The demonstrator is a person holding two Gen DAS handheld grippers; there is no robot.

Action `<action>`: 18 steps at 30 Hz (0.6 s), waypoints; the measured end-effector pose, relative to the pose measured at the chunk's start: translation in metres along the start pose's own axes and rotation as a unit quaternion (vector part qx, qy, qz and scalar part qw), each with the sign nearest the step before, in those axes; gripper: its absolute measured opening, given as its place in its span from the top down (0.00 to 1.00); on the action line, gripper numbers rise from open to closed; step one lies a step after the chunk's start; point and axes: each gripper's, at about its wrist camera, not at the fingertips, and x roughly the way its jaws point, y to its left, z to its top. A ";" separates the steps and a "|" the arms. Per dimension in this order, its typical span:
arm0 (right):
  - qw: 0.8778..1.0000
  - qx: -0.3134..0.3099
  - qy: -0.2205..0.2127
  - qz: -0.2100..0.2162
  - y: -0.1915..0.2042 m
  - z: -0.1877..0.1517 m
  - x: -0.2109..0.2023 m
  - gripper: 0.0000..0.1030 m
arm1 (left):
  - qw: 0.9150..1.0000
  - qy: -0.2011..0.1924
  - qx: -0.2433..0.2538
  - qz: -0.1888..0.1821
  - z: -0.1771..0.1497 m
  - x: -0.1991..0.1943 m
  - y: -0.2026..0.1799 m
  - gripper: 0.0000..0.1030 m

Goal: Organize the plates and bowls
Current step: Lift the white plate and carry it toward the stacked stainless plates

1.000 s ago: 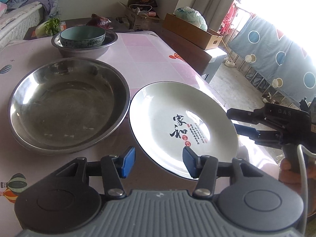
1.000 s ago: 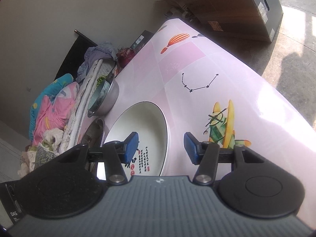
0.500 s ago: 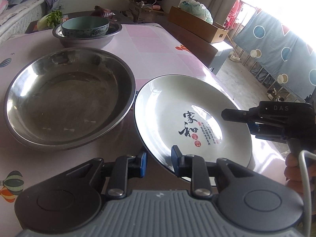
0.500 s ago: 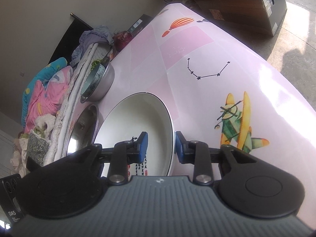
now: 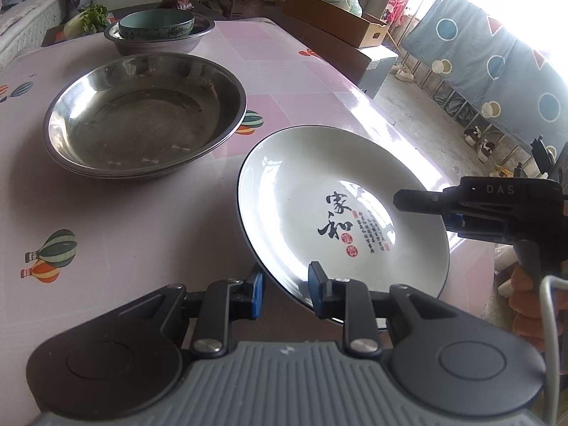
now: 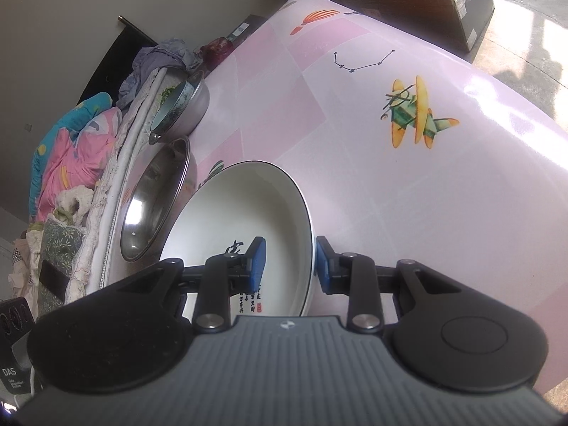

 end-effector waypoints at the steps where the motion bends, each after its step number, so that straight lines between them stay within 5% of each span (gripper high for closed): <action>1: 1.000 -0.002 0.000 -0.001 0.003 -0.004 -0.001 0.72 | 1.000 0.001 -0.001 -0.001 -0.003 -0.003 0.002 0.74; 18: 1.000 -0.016 -0.006 -0.010 0.025 -0.023 0.001 0.73 | 1.000 -0.020 -0.013 0.005 -0.021 -0.022 0.018 0.75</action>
